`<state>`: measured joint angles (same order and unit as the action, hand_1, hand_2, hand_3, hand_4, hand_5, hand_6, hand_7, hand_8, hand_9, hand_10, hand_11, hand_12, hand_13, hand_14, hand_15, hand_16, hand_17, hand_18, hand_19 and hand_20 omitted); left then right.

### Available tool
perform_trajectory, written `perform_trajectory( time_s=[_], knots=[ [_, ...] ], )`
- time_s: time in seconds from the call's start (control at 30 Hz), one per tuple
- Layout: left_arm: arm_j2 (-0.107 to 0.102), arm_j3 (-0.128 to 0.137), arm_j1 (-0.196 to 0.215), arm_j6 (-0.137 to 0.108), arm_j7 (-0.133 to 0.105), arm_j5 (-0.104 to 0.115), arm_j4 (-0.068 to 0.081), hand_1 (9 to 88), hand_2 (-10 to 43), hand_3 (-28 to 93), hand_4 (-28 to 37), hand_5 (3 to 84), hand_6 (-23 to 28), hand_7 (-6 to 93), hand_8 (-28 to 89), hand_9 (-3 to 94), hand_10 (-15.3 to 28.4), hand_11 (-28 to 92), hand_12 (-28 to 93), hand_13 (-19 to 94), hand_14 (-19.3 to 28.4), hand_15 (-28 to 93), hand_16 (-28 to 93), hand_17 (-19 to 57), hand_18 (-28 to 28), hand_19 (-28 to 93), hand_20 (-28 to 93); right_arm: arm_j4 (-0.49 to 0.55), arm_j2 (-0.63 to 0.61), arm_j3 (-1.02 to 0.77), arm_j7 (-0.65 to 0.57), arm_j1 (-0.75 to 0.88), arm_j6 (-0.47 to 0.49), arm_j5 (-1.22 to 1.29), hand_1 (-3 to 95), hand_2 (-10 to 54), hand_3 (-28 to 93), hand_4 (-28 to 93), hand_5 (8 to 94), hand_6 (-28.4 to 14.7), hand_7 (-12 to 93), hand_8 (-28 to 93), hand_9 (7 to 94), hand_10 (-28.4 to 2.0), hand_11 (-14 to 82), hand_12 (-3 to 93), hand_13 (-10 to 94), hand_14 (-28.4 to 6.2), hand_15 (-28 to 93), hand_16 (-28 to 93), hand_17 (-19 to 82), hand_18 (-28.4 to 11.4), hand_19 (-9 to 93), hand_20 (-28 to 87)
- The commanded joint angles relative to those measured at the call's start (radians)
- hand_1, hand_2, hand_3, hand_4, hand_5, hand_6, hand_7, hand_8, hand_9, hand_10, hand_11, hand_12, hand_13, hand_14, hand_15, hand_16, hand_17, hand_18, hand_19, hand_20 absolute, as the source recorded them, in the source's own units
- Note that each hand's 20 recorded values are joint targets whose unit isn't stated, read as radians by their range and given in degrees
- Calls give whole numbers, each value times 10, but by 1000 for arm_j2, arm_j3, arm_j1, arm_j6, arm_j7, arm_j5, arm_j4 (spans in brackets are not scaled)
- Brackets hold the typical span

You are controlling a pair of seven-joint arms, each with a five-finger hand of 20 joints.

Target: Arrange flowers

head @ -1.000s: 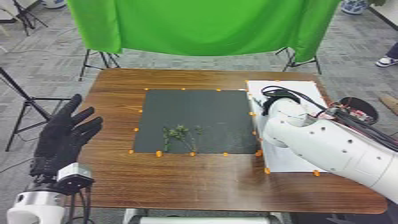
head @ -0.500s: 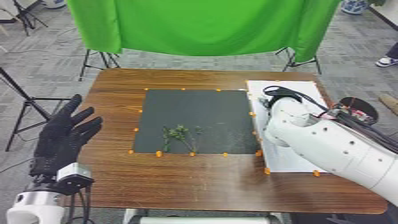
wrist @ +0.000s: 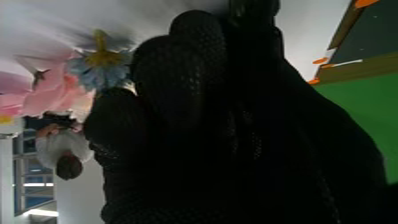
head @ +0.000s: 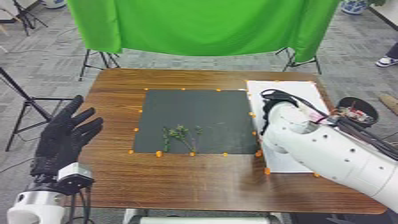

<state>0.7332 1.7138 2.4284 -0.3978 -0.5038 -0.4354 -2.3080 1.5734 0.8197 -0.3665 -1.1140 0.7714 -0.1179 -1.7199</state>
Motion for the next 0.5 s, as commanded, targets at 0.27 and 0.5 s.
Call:
perform_trajectory(
  time_s=[0.27,0.5],
  knots=[
    [6,11,21,0,0,4,-6,304,79,624,-204,315,72,79,-76,260,181,239,108,187,269,549,-122,-73,272,541,-1,30,-42,95,-8,-23,-174,-83,525,-9,777,-283,750,-19,345,234,851,-109,410,223,814,-63,672,186,555,-139,932,306],
    [-4,11,30,-11,-14,13,-10,303,81,623,-206,316,73,81,-77,261,181,239,107,187,268,548,-123,-73,272,540,-1,52,-54,108,-3,-70,-214,-105,505,26,794,-283,709,-18,429,218,813,-111,500,224,798,-65,717,191,553,-144,932,359]
  ],
)
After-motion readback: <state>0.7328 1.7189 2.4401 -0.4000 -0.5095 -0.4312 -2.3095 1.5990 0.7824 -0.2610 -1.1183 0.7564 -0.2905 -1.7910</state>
